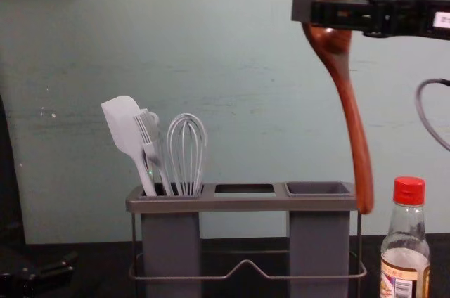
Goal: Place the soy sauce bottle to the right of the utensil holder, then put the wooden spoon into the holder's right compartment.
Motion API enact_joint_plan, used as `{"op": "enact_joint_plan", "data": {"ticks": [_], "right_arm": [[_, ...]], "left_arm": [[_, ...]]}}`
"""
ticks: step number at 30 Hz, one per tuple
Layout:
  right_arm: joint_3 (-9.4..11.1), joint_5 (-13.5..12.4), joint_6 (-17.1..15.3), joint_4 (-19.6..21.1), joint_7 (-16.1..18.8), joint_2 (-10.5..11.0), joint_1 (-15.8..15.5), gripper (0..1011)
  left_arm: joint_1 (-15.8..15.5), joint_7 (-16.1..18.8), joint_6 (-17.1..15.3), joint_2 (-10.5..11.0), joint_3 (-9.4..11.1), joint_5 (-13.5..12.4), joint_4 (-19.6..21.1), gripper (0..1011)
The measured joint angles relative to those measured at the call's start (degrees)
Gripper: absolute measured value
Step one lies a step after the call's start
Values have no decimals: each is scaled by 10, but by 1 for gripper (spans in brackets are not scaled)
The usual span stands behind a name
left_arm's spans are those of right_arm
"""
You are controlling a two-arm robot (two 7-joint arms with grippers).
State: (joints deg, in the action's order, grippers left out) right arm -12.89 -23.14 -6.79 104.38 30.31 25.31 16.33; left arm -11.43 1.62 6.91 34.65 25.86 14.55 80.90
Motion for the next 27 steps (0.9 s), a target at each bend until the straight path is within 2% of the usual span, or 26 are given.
{"op": "enact_joint_plan", "data": {"ticks": [2, 8, 18, 27], "right_arm": [[-11, 5, 6, -22, -5, -6, 23, 829], [-25, 4, 13, -55, -14, -16, 56, 829], [-48, 9, 28, -100, -35, -27, 97, 829], [-70, 12, 49, -142, -39, -30, 123, 829]], "left_arm": [[0, 0, 0, 0, 0, 0, 0, 1005], [0, 0, 0, 0, 0, 0, 0, 1005], [0, 0, 0, 0, 0, 0, 0, 1005], [0, 0, 0, 0, 0, 0, 0, 1005]]}}
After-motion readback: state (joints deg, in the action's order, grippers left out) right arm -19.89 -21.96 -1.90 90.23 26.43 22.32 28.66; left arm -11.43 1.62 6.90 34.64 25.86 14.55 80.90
